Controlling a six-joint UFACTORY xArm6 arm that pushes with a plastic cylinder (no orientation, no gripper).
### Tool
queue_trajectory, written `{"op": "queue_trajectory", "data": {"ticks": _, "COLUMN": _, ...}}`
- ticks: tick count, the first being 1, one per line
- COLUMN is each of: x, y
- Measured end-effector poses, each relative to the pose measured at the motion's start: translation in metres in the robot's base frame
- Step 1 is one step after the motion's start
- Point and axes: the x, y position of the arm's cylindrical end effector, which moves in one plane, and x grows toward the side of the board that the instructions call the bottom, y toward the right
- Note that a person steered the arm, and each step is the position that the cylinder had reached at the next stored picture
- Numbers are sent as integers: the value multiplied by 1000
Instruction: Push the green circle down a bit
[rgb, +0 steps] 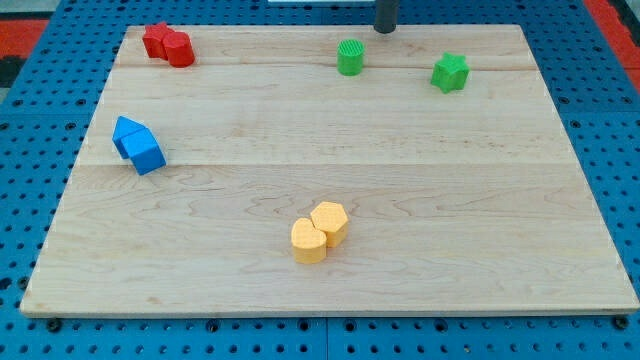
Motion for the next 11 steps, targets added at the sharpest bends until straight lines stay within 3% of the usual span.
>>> {"op": "queue_trajectory", "data": {"ticks": 11, "x": -2, "y": -9}}
